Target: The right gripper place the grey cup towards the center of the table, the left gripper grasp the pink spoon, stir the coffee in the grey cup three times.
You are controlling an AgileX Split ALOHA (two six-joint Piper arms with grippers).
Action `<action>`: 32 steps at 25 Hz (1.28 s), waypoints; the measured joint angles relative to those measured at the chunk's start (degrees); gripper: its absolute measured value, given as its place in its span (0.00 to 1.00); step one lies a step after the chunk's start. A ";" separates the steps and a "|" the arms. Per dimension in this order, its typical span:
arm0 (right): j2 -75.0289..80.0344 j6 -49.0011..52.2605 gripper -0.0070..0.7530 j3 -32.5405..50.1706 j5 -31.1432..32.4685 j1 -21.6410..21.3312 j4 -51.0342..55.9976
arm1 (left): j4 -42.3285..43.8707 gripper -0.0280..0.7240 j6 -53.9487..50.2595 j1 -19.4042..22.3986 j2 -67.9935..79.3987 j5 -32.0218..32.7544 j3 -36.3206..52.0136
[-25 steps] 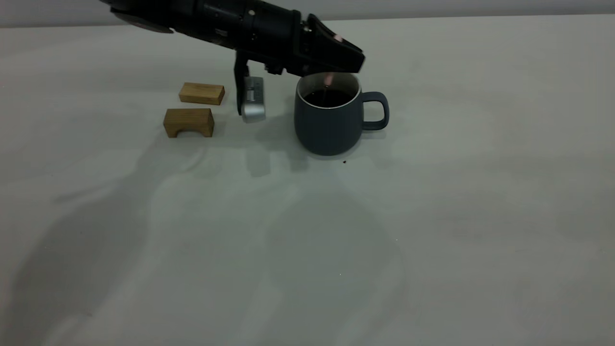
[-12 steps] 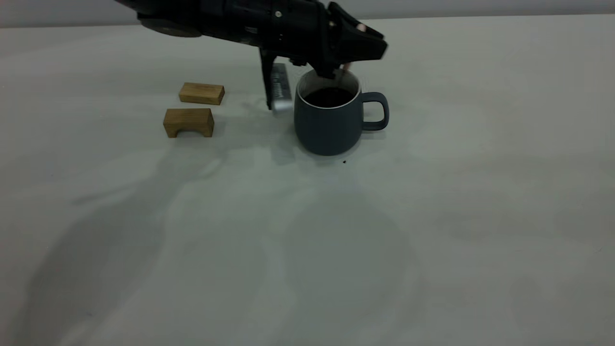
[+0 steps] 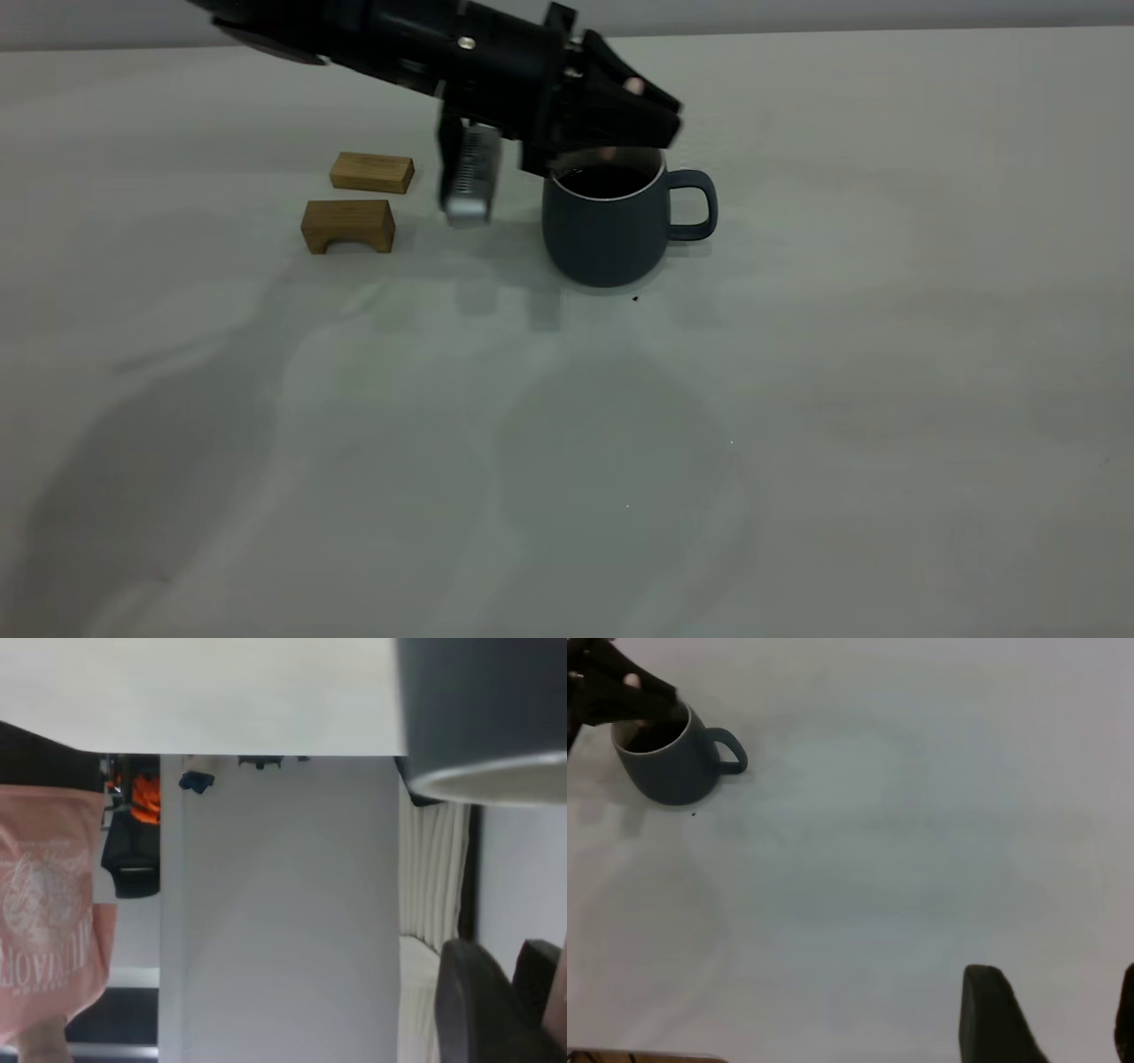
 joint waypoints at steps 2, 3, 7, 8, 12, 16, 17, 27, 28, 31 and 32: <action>0.00 0.00 0.51 0.00 0.00 0.00 0.00 | 0.00 0.21 0.00 0.89 0.00 0.13 0.00; 0.00 0.00 0.51 0.00 0.00 0.00 0.00 | 0.00 0.21 0.00 1.10 0.00 0.20 0.00; 0.00 0.00 0.51 0.00 0.00 0.00 0.00 | 0.00 0.21 0.00 1.10 0.00 0.48 0.00; 0.00 0.00 0.51 0.00 0.00 0.00 0.00 | 0.00 0.21 0.00 1.10 0.00 0.60 0.00; 0.00 0.00 0.51 0.00 0.00 0.00 0.00 | 0.70 0.39 0.03 1.10 0.00 0.82 0.00; 0.00 0.00 0.51 0.00 0.00 0.00 0.00 | 3.98 0.66 1.82 1.10 -0.55 2.62 0.00; 0.00 0.00 0.51 0.00 0.00 0.00 0.00 | 5.89 0.72 3.07 1.10 -1.12 2.99 0.00; 0.00 0.00 0.51 0.00 0.00 0.00 -0.02 | 46.48 0.76 15.85 -0.40 -14.52 6.83 0.00; 0.00 0.00 0.51 0.00 0.00 0.00 -0.02 | 52.01 0.74 16.23 -0.81 -16.25 7.55 0.00; 0.00 0.00 0.51 0.00 0.00 0.00 -0.02 | 65.85 0.69 16.62 -1.68 -21.61 10.65 0.06; 0.00 0.00 0.51 0.00 0.00 0.00 -0.02 | 69.51 0.68 16.69 -1.74 -23.66 10.65 0.07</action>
